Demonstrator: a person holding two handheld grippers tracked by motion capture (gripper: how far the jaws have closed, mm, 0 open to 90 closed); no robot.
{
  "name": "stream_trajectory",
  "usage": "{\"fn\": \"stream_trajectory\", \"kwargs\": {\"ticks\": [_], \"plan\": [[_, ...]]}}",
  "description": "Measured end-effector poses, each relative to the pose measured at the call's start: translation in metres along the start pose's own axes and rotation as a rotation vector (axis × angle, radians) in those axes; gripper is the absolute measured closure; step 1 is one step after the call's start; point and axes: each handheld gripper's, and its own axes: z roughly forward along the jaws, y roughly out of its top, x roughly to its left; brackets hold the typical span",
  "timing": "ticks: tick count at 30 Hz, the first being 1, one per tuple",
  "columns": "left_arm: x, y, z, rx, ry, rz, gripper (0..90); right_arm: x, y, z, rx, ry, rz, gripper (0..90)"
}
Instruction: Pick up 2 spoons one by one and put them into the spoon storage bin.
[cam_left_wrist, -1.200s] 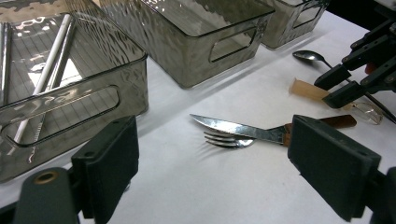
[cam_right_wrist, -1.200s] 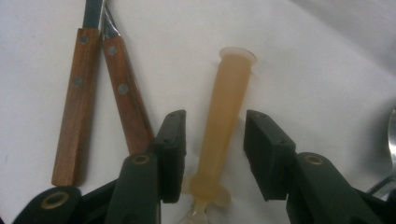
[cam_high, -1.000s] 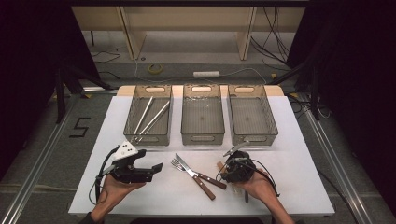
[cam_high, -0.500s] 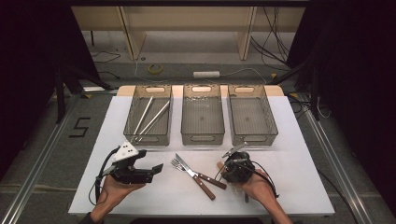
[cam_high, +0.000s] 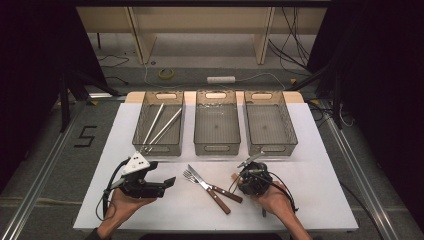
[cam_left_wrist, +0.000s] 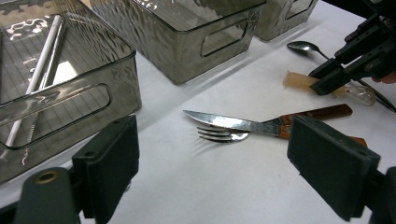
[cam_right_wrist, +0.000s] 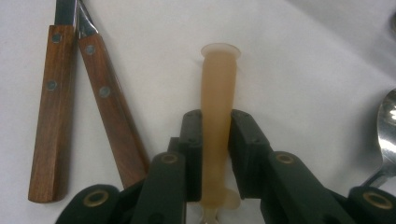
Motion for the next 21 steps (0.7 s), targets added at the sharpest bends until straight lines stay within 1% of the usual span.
{"fn": "stream_trajectory", "kwargs": {"ticks": [1,3,5,11,14,18,21], "plan": [[0.000,0.000,0.000,0.001,0.000,0.000,16.4,0.000,0.000,0.000,0.000,0.003,0.000,76.6],[0.000,0.000,0.000,-0.001,0.000,0.001,16.4,-0.001,0.001,-0.001,0.001,0.025,0.007,76.9],[0.001,0.000,0.000,-0.002,0.002,0.002,16.4,-0.001,0.001,-0.003,-0.006,0.027,0.002,77.0],[0.001,0.000,-0.001,-0.003,0.005,-0.003,16.5,-0.002,0.003,-0.011,-0.042,0.046,0.001,77.5],[0.002,-0.001,-0.001,-0.004,0.007,-0.005,16.5,-0.003,0.003,-0.015,-0.057,0.067,0.007,77.5],[0.002,-0.001,-0.002,-0.012,0.005,-0.004,16.5,-0.005,0.004,-0.021,-0.086,0.075,0.011,77.6],[0.003,0.000,-0.002,-0.023,0.003,-0.013,16.5,-0.008,0.007,-0.027,-0.116,0.089,0.017,77.6]]}}
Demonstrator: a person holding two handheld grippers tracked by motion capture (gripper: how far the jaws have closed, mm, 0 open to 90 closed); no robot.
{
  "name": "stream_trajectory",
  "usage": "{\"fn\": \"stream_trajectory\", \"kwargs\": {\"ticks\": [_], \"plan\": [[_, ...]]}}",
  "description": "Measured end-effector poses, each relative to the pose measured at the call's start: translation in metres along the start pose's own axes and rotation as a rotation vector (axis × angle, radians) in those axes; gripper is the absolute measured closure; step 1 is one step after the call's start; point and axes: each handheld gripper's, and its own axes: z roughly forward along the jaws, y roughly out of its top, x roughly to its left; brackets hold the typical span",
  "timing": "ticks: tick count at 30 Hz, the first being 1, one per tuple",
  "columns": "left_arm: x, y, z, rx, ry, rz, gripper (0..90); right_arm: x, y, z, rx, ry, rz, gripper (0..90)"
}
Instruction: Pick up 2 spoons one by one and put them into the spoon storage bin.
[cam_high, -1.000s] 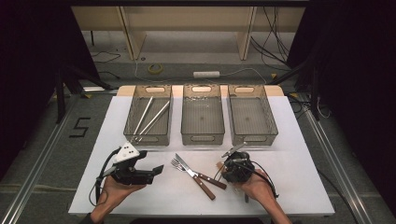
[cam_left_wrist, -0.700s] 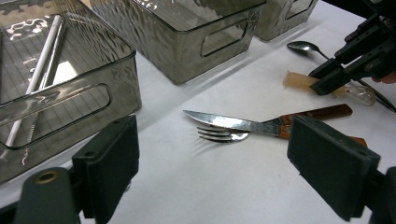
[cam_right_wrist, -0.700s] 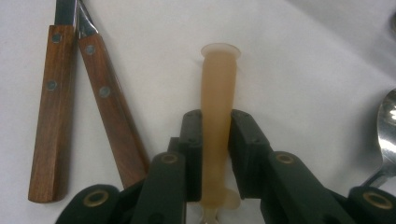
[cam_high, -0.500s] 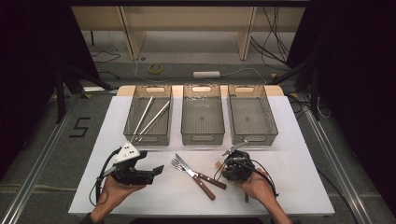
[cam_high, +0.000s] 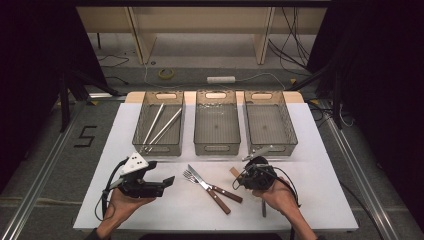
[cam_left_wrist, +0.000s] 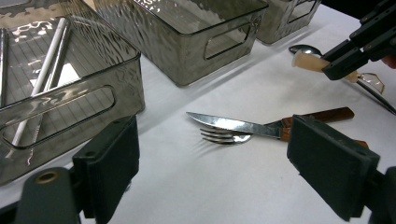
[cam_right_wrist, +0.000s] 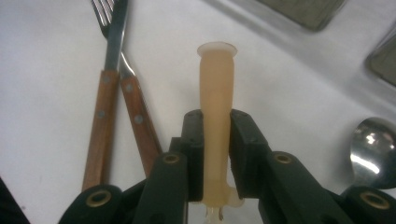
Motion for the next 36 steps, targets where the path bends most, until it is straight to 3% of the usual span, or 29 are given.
{"fn": "stream_trajectory", "kwargs": {"ticks": [12,24,36], "plan": [[0.003,-0.001,-0.005,-0.036,-0.003,-0.019,16.5,-0.009,0.024,-0.006,-0.081,0.030,0.009,77.6],[0.005,-0.002,-0.008,-0.051,0.002,-0.033,16.5,-0.005,0.051,-0.006,-0.126,0.044,-0.004,77.5],[0.006,-0.002,-0.010,-0.070,0.002,-0.043,16.4,-0.008,0.090,-0.009,-0.184,0.043,-0.005,77.4]]}}
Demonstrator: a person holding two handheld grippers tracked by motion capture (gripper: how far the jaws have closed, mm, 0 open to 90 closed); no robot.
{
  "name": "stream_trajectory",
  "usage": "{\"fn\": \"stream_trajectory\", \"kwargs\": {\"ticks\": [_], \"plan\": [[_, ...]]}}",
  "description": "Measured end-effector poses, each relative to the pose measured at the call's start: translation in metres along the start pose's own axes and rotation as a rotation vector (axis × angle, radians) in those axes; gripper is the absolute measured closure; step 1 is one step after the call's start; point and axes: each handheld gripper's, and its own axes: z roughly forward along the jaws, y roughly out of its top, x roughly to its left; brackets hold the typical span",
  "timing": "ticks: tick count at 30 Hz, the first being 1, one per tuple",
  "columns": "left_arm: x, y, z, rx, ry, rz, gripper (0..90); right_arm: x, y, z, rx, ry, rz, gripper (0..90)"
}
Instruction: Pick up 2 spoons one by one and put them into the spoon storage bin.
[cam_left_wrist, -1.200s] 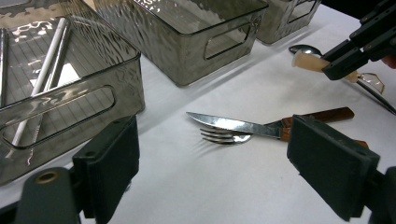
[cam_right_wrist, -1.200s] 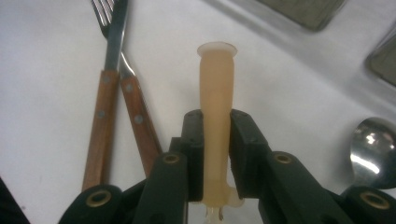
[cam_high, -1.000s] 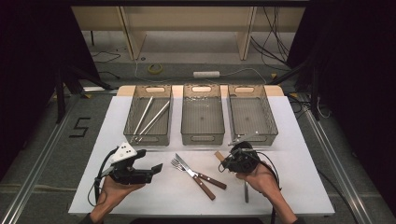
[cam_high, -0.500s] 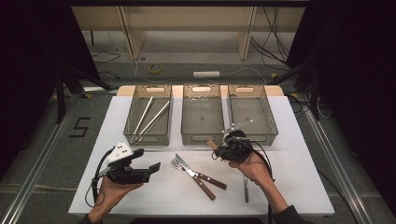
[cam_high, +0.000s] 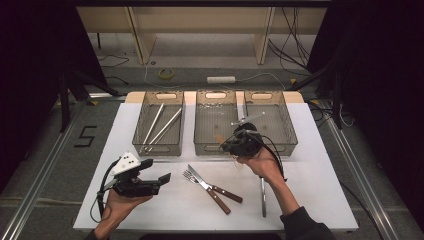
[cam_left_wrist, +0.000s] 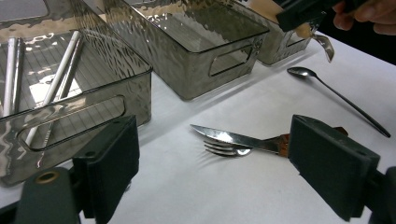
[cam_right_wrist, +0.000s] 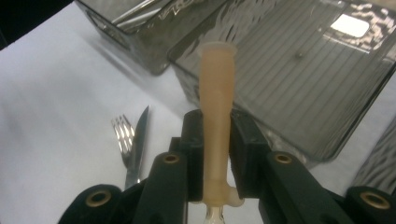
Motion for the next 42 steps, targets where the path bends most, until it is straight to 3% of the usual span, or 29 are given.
{"fn": "stream_trajectory", "kwargs": {"ticks": [10,20,30,42], "plan": [[0.000,0.000,-0.001,-0.012,0.000,-0.005,16.3,-0.003,0.030,0.012,-0.036,-0.036,-0.020,77.5],[0.000,0.000,-0.002,-0.022,0.002,-0.008,16.3,-0.010,0.057,0.025,-0.064,-0.064,-0.006,77.5],[0.000,0.001,-0.002,-0.026,0.002,-0.005,16.3,-0.013,0.070,0.035,-0.075,-0.086,-0.008,77.4],[0.000,0.000,-0.002,-0.033,0.004,-0.011,16.3,-0.025,0.081,0.048,-0.074,-0.114,0.026,77.4]]}}
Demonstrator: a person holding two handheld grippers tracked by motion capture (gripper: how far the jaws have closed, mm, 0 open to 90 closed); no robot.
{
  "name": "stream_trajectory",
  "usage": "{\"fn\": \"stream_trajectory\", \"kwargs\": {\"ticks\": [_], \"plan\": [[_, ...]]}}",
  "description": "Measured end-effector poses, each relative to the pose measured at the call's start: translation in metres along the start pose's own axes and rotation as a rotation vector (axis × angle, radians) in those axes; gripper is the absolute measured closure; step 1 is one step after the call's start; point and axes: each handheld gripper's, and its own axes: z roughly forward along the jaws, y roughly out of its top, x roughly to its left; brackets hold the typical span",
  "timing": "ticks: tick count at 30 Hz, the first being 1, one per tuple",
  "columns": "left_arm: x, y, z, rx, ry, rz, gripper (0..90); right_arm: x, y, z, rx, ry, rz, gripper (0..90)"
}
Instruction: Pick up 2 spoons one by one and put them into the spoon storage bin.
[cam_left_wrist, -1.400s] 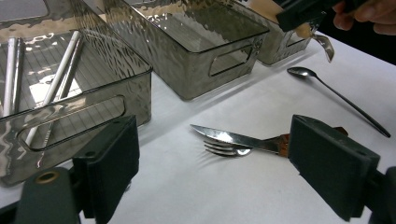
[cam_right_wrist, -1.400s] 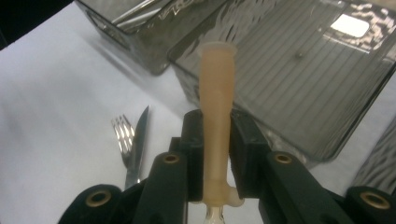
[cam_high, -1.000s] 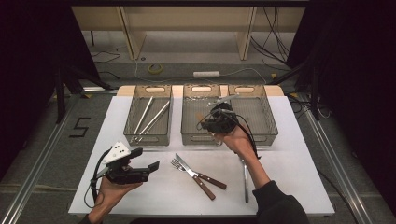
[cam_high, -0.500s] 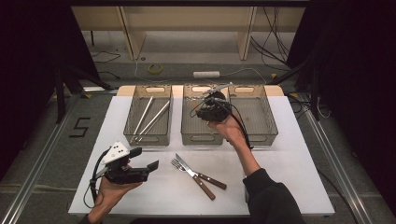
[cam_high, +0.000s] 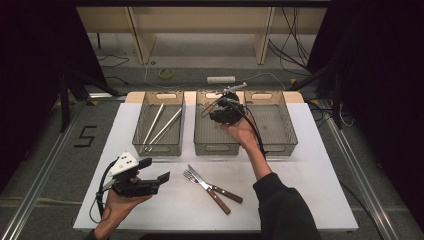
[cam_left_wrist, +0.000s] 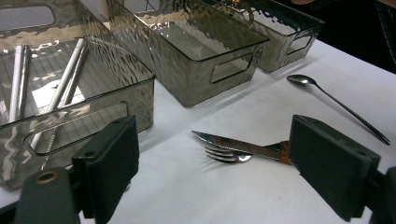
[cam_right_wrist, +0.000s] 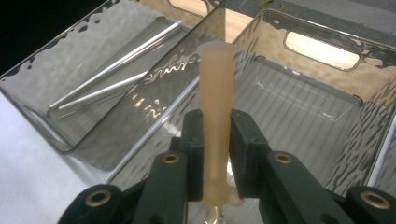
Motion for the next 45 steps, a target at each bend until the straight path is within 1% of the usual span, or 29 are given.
{"fn": "stream_trajectory", "kwargs": {"ticks": [4,7,13,16,20,24,27,28,30,34,37,40,43,45], "plan": [[0.000,0.000,0.000,-0.001,0.000,0.001,16.3,-0.002,0.001,0.004,0.003,-0.010,0.007,77.3],[0.000,0.000,0.000,-0.001,0.000,0.001,16.3,-0.002,0.000,0.009,0.016,-0.022,0.012,77.2],[0.000,0.000,0.000,0.005,0.000,0.009,16.3,-0.004,-0.002,0.019,0.034,-0.028,0.025,77.1],[0.000,0.000,0.000,-0.002,0.001,0.002,16.3,-0.005,-0.004,0.023,0.042,-0.027,0.032,77.0],[0.000,0.000,0.000,0.003,0.003,0.008,16.3,-0.003,-0.005,0.028,0.060,-0.027,0.038,76.9],[0.000,0.000,0.000,0.004,0.005,0.012,16.3,-0.001,-0.007,0.032,0.067,-0.026,0.039,76.4],[0.000,0.000,-0.001,0.002,0.004,0.010,16.3,0.000,-0.008,0.036,0.078,-0.015,0.040,74.6],[0.001,0.000,-0.001,0.002,0.005,0.010,16.3,0.000,-0.009,0.037,0.080,-0.008,0.037,70.8],[0.000,-0.001,0.000,0.006,0.006,0.011,16.3,0.000,-0.008,0.036,0.077,0.012,0.051,65.0],[0.001,-0.001,0.000,0.003,0.007,0.011,16.3,0.002,-0.008,0.031,0.075,0.019,0.039,56.0],[0.001,-0.001,0.000,0.001,0.008,0.006,16.3,0.003,-0.009,0.022,0.069,0.027,0.027,49.4],[0.001,-0.001,0.000,0.006,0.009,0.011,16.3,0.007,-0.013,0.008,0.051,0.034,0.013,44.6],[0.001,-0.001,0.000,0.003,0.009,0.009,16.2,0.011,-0.019,-0.011,0.043,0.026,-0.016,41.6],[0.001,-0.001,0.000,0.005,0.010,0.009,16.2,0.013,-0.024,-0.024,0.037,0.015,-0.027,40.2]]}}
